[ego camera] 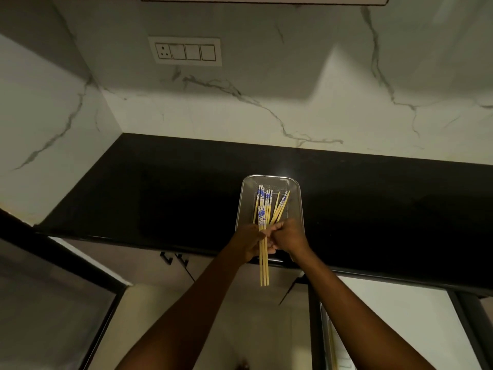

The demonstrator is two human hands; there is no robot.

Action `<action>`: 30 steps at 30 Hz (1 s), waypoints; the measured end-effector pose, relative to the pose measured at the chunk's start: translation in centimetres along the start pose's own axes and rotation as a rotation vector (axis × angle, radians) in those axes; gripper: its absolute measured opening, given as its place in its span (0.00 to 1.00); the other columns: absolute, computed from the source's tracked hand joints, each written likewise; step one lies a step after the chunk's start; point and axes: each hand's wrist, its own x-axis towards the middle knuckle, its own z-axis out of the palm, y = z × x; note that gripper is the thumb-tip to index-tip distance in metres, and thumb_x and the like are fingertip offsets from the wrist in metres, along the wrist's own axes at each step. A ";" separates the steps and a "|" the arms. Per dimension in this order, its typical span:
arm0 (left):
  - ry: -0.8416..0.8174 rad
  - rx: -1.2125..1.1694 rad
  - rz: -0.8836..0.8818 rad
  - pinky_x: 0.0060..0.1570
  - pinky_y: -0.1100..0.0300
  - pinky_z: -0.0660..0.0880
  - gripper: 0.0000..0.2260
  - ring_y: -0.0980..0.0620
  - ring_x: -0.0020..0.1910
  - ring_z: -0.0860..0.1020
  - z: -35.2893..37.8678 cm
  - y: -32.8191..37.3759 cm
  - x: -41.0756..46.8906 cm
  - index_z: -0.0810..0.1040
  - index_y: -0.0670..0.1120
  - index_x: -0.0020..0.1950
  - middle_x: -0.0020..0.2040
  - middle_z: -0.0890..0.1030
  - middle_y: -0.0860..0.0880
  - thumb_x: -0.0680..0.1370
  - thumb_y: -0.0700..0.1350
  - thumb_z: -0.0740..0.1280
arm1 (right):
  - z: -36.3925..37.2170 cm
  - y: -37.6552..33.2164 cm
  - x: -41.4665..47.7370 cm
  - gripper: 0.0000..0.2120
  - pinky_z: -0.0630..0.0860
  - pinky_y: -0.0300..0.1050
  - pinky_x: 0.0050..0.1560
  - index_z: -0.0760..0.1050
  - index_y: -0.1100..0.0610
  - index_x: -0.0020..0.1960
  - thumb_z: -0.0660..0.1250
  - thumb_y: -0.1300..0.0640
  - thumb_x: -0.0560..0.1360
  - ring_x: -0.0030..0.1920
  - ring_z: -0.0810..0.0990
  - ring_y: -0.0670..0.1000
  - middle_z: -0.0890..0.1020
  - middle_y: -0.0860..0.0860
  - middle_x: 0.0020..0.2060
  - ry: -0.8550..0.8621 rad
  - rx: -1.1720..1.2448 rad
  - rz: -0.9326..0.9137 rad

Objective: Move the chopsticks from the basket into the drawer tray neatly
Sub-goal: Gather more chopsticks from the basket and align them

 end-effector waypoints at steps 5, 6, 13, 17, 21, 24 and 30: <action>0.050 0.009 0.024 0.47 0.50 0.84 0.06 0.40 0.49 0.86 -1.5 -0.4 0.7 0.77 0.40 0.56 0.52 0.85 0.38 0.82 0.36 0.61 | -0.2 0.0 1.9 0.09 0.80 0.39 0.35 0.80 0.59 0.41 0.65 0.64 0.78 0.35 0.83 0.47 0.83 0.50 0.34 0.123 -0.043 0.041; 0.057 0.003 0.028 0.49 0.49 0.84 0.06 0.40 0.50 0.85 -1.7 -0.5 0.9 0.76 0.39 0.57 0.52 0.84 0.38 0.82 0.37 0.61 | -0.1 -0.1 2.6 0.08 0.80 0.40 0.37 0.80 0.58 0.42 0.65 0.63 0.79 0.37 0.83 0.48 0.81 0.49 0.34 0.149 -0.106 0.061; 0.056 -0.024 0.044 0.48 0.51 0.83 0.07 0.41 0.50 0.85 -2.6 -0.3 1.5 0.76 0.40 0.56 0.52 0.84 0.39 0.83 0.36 0.59 | 1.9 0.2 5.3 0.10 0.81 0.52 0.57 0.78 0.61 0.58 0.67 0.59 0.79 0.53 0.84 0.55 0.84 0.57 0.52 0.198 -0.092 0.147; 0.091 -0.021 0.050 0.50 0.50 0.83 0.08 0.41 0.52 0.84 -3.3 -0.4 1.6 0.74 0.38 0.60 0.56 0.83 0.39 0.83 0.35 0.58 | 2.7 -0.4 6.5 0.08 0.80 0.45 0.51 0.78 0.64 0.56 0.66 0.61 0.79 0.51 0.83 0.53 0.84 0.58 0.52 0.215 -0.107 0.181; 0.101 -0.047 0.052 0.45 0.53 0.83 0.09 0.40 0.51 0.84 -4.1 -0.3 1.7 0.73 0.38 0.61 0.56 0.82 0.38 0.83 0.36 0.58 | 2.7 -0.7 7.0 0.08 0.77 0.40 0.39 0.79 0.64 0.55 0.65 0.62 0.80 0.48 0.84 0.54 0.84 0.59 0.49 0.191 -0.084 0.221; 0.105 -0.049 0.069 0.40 0.56 0.83 0.09 0.42 0.49 0.86 -4.4 -0.2 1.8 0.74 0.38 0.61 0.55 0.83 0.39 0.83 0.37 0.59 | 1.8 -0.2 6.5 0.05 0.72 0.37 0.32 0.78 0.60 0.47 0.66 0.60 0.80 0.35 0.80 0.47 0.82 0.53 0.38 0.211 -0.028 0.239; 0.077 -0.055 0.102 0.40 0.58 0.83 0.09 0.48 0.45 0.87 -3.7 0.6 1.8 0.76 0.40 0.59 0.50 0.86 0.42 0.83 0.37 0.59 | -0.3 0.1 2.1 0.06 0.77 0.37 0.29 0.82 0.61 0.50 0.70 0.59 0.77 0.29 0.80 0.45 0.84 0.55 0.36 -0.015 0.224 0.164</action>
